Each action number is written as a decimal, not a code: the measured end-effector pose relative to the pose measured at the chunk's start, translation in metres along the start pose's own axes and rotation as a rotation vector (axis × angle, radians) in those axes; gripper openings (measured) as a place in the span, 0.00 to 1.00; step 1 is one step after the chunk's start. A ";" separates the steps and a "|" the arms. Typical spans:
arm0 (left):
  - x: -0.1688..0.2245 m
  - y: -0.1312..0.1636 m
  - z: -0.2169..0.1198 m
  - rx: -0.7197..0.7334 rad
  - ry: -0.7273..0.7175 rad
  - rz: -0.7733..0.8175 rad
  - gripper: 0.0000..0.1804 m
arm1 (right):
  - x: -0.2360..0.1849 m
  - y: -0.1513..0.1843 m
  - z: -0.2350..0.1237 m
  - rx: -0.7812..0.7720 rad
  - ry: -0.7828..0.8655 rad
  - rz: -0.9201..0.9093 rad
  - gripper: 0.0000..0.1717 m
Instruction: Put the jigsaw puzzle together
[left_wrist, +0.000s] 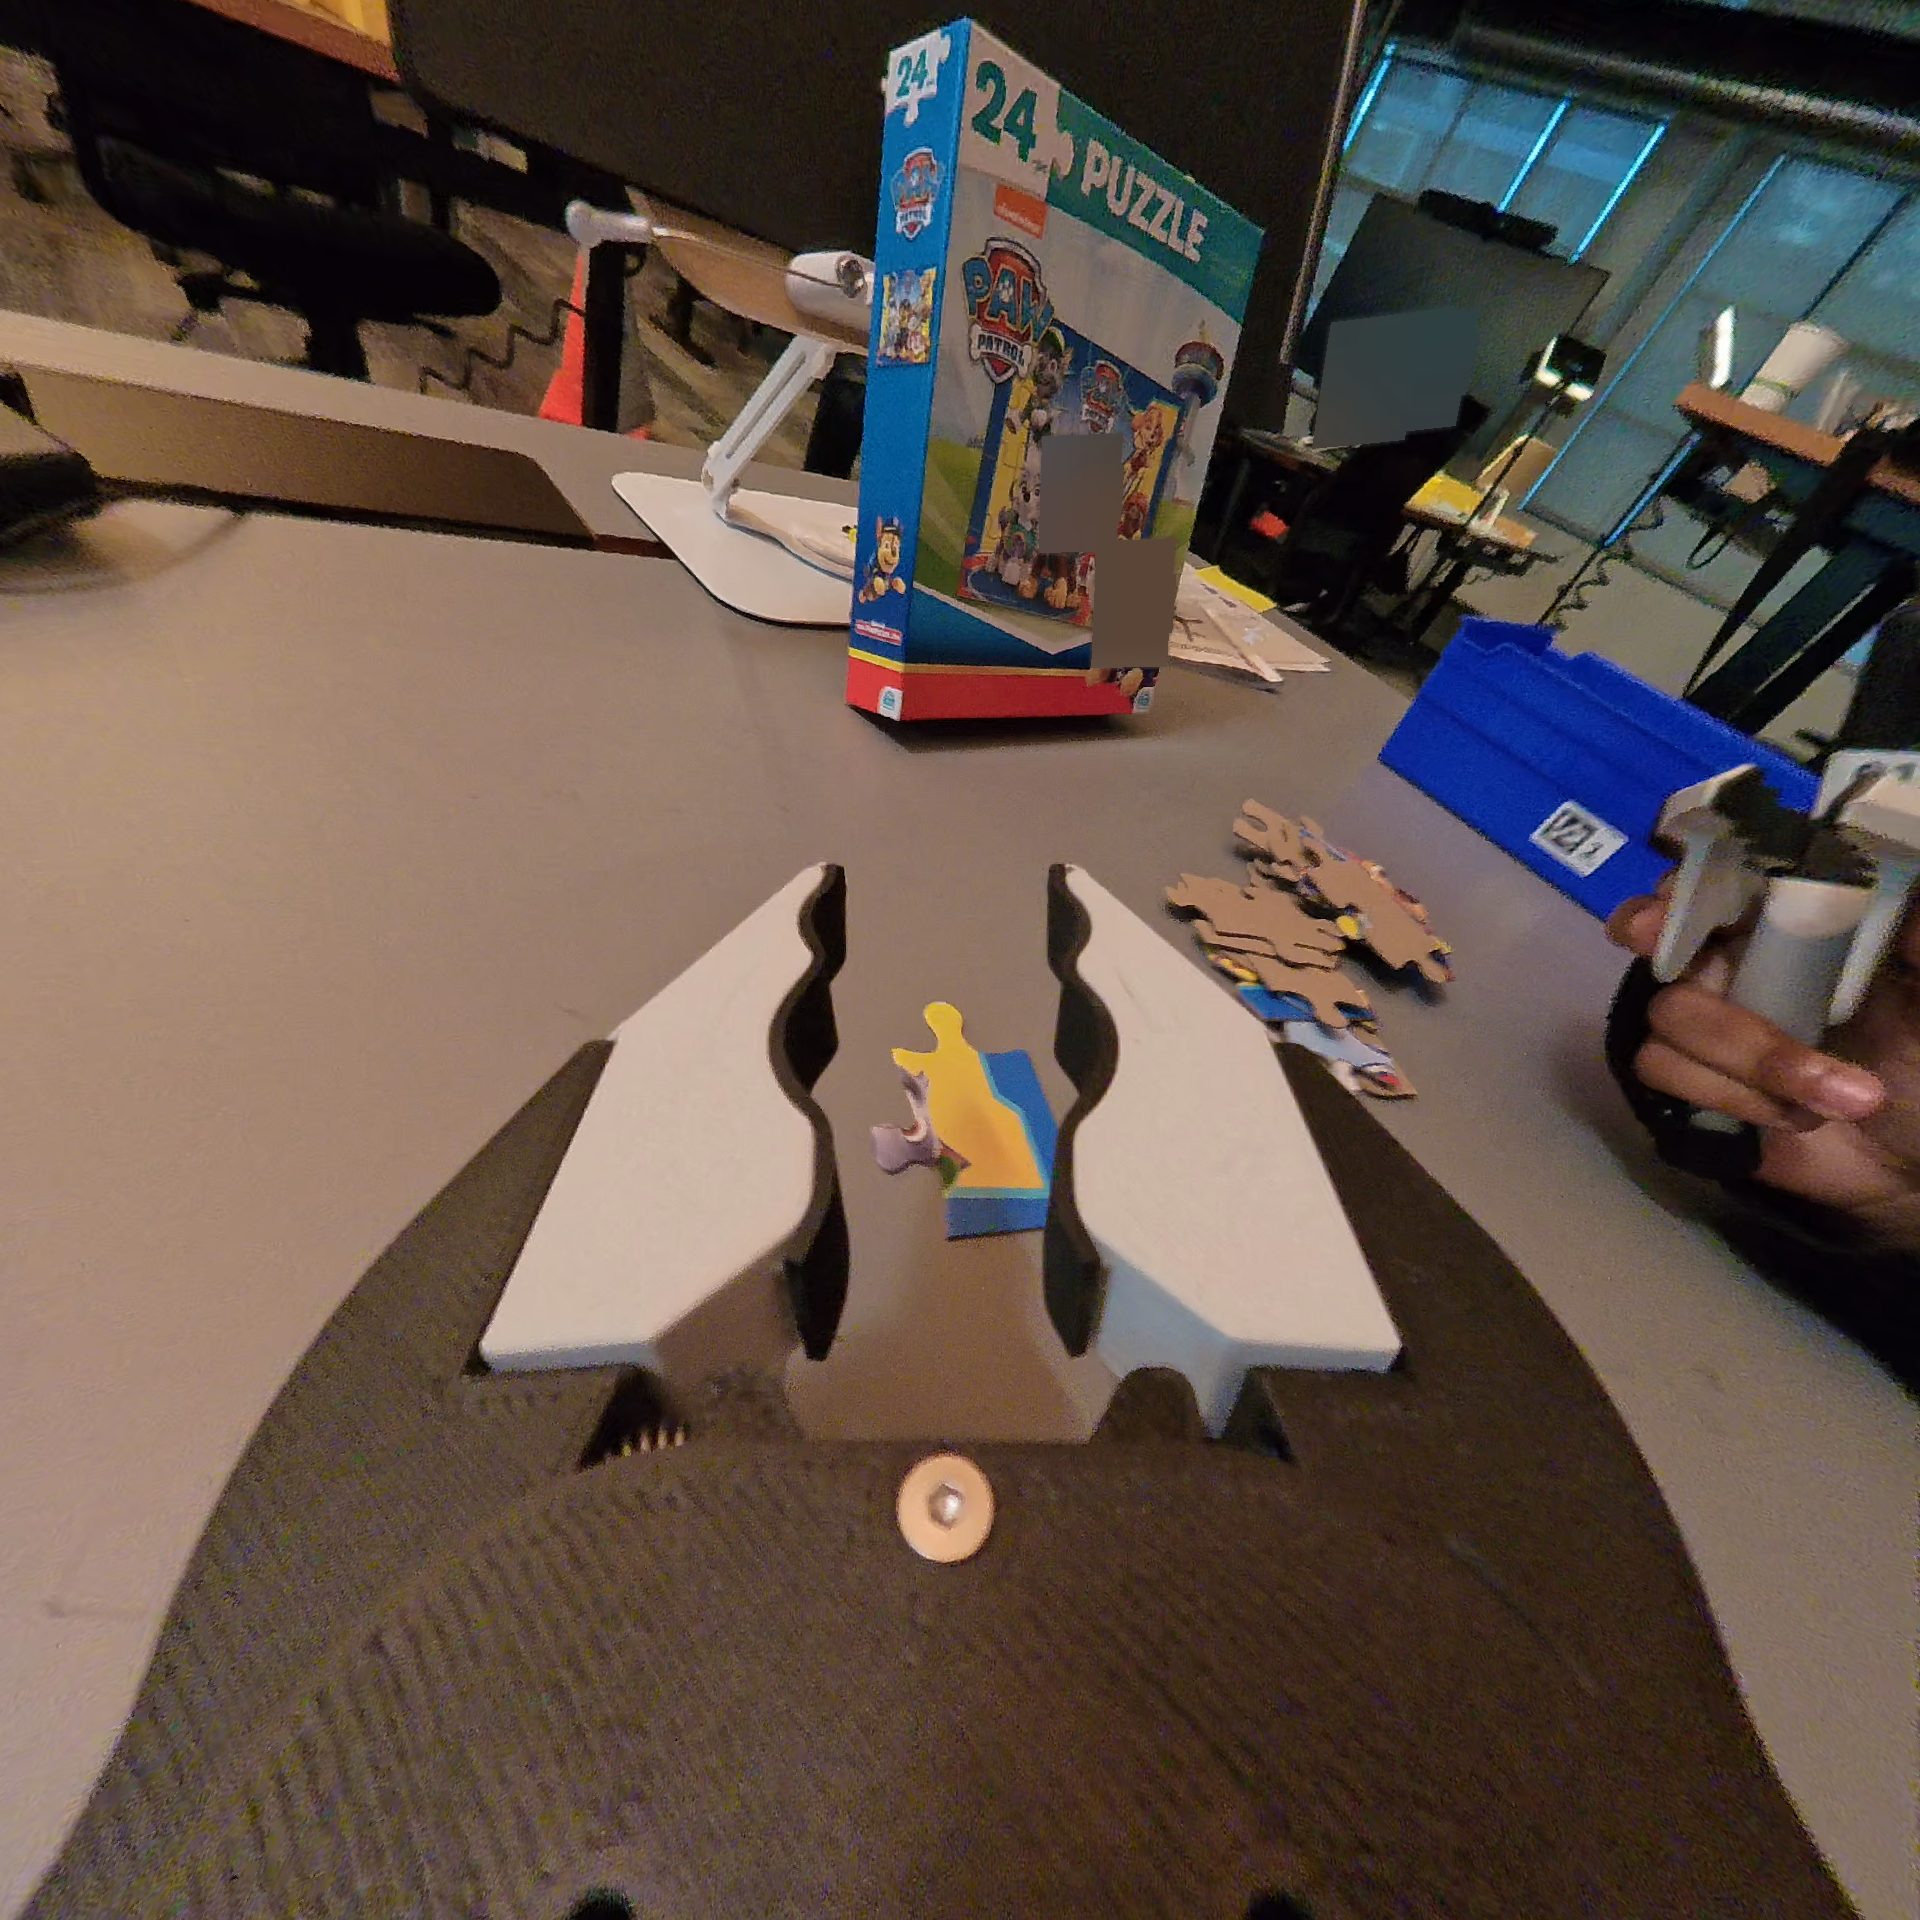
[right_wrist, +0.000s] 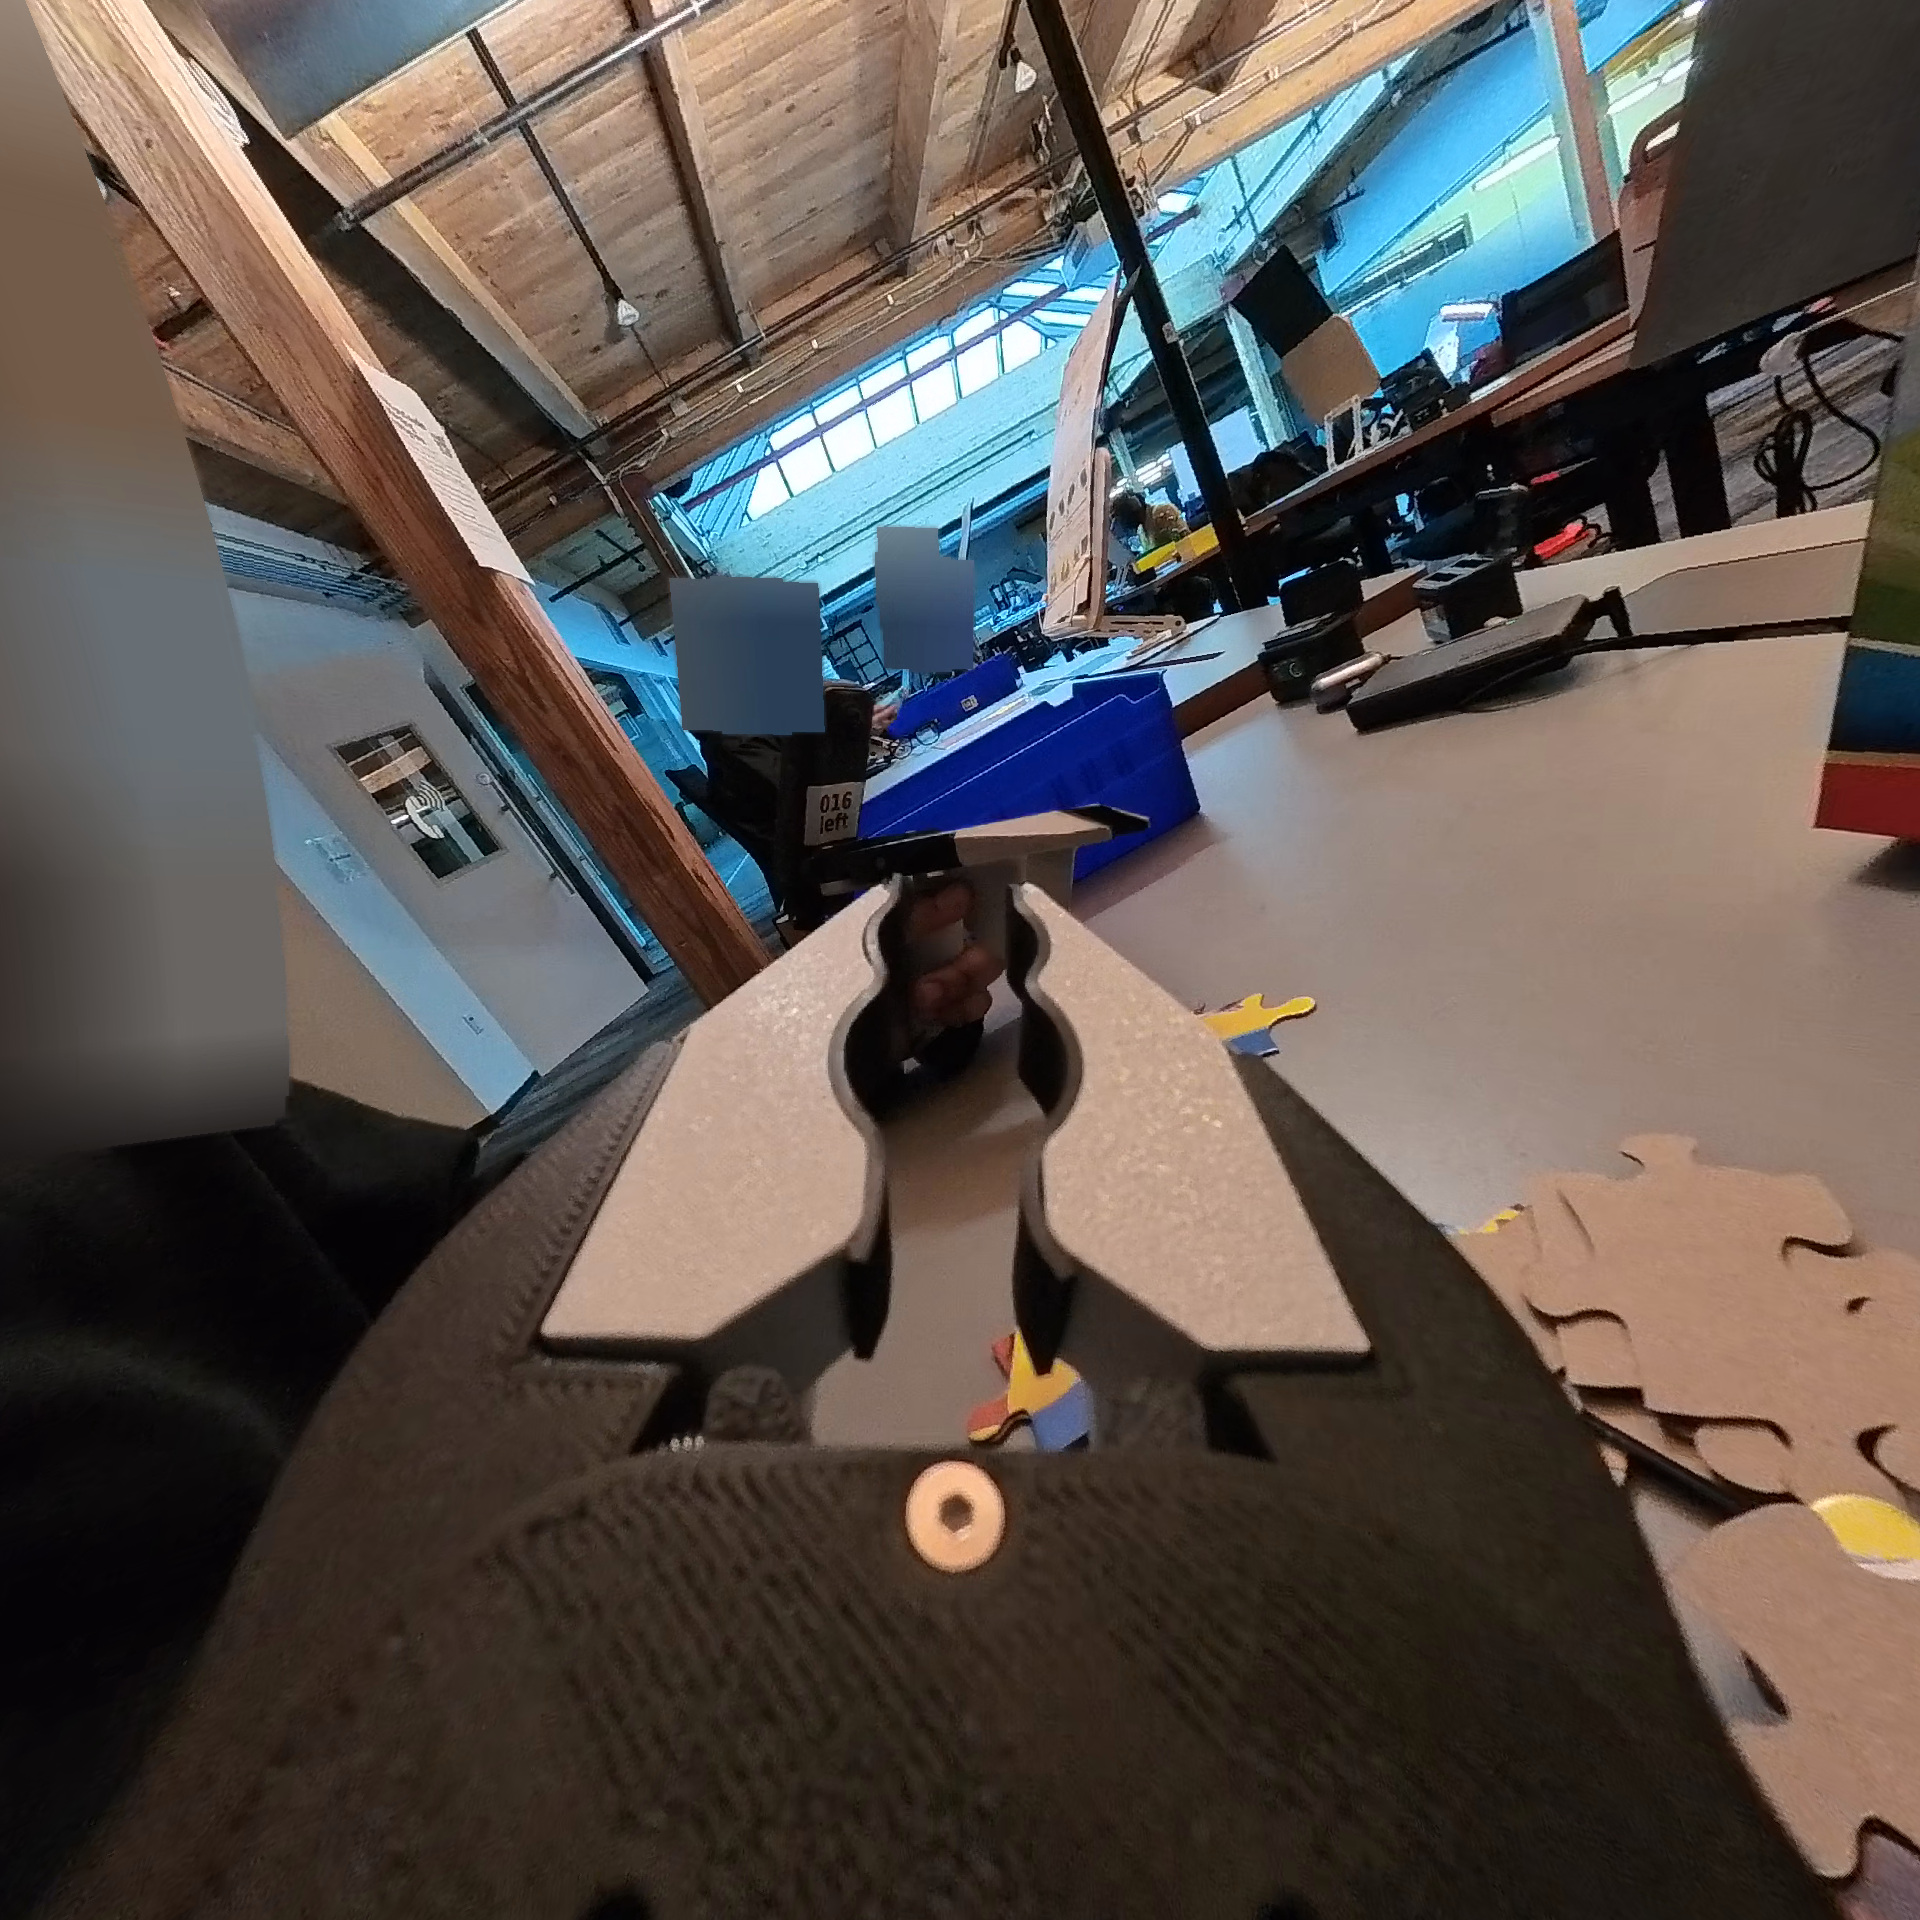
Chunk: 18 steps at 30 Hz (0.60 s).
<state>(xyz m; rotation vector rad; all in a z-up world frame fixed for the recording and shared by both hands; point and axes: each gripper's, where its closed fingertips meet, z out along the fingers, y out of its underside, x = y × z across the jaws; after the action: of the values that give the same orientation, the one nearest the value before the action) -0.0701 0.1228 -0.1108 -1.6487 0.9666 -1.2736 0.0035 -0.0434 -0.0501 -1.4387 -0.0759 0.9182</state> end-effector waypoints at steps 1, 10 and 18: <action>0.005 0.001 0.001 -0.008 0.036 -0.051 0.23 | 0.000 0.000 0.000 0.000 0.001 0.000 0.10; 0.008 0.058 -0.003 -0.367 -0.077 0.016 0.27 | 0.001 0.000 0.000 0.006 -0.018 0.044 0.10; 0.020 0.081 0.007 -0.500 -0.115 0.171 0.30 | 0.003 -0.002 -0.001 0.018 -0.025 0.083 0.10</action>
<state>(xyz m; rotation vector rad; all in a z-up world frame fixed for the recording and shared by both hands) -0.0669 0.0758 -0.1801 -1.9362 1.3995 -0.8523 0.0070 -0.0420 -0.0502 -1.4219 -0.0267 1.0025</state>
